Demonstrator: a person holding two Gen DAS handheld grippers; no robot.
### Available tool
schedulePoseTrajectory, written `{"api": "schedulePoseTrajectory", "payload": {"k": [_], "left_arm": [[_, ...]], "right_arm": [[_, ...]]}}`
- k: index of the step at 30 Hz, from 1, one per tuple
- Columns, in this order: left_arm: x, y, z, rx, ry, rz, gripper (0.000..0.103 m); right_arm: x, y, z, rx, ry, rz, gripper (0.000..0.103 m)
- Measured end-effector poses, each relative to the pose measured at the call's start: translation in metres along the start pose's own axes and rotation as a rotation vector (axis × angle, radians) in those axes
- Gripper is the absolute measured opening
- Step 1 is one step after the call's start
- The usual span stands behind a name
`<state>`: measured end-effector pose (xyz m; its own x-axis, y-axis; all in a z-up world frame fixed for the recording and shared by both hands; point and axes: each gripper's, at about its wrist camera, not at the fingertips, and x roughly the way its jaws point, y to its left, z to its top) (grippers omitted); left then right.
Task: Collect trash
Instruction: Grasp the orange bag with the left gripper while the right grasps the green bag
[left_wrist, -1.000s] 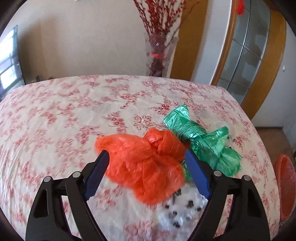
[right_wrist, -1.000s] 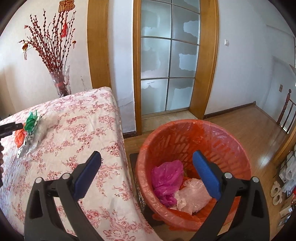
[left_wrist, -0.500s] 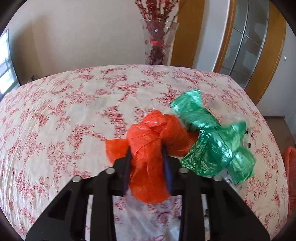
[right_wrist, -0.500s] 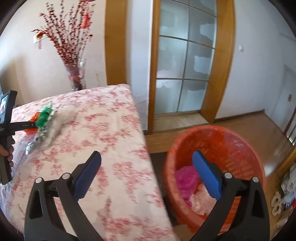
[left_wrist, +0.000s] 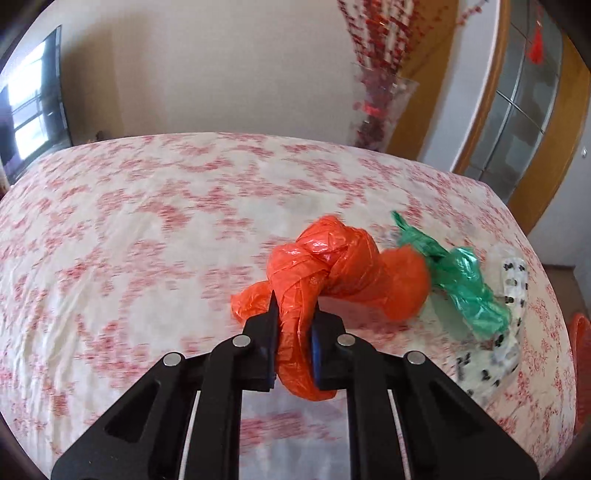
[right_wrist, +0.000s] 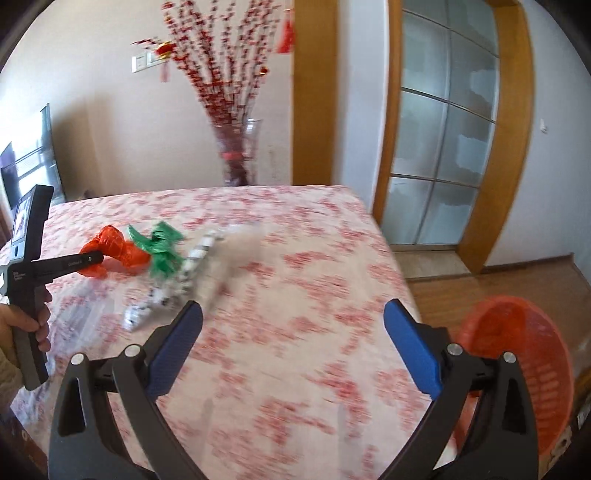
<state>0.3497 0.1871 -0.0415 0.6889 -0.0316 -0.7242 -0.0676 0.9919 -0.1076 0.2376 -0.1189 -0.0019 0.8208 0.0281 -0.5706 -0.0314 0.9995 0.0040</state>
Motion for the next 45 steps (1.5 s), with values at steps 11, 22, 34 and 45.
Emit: {"api": "schedulePoseTrajectory", "payload": {"k": [11, 22, 34, 45], "left_arm": [[-0.031, 0.053, -0.003, -0.048, -0.051, 0.045, 0.013], [-0.045, 0.089, -0.006, -0.09, -0.07, 0.061, 0.013], [-0.054, 0.091, -0.008, -0.105, -0.071, 0.062, 0.013], [-0.08, 0.029, -0.001, -0.027, -0.116, -0.009, 0.013]], "right_arm": [[0.048, 0.064, 0.028, 0.012, 0.076, 0.159, 0.053], [0.126, 0.147, 0.056, -0.032, 0.205, 0.242, 0.039], [0.124, 0.146, 0.044, -0.047, 0.256, 0.26, 0.012], [0.038, 0.053, 0.06, 0.056, 0.075, 0.188, 0.012]]}}
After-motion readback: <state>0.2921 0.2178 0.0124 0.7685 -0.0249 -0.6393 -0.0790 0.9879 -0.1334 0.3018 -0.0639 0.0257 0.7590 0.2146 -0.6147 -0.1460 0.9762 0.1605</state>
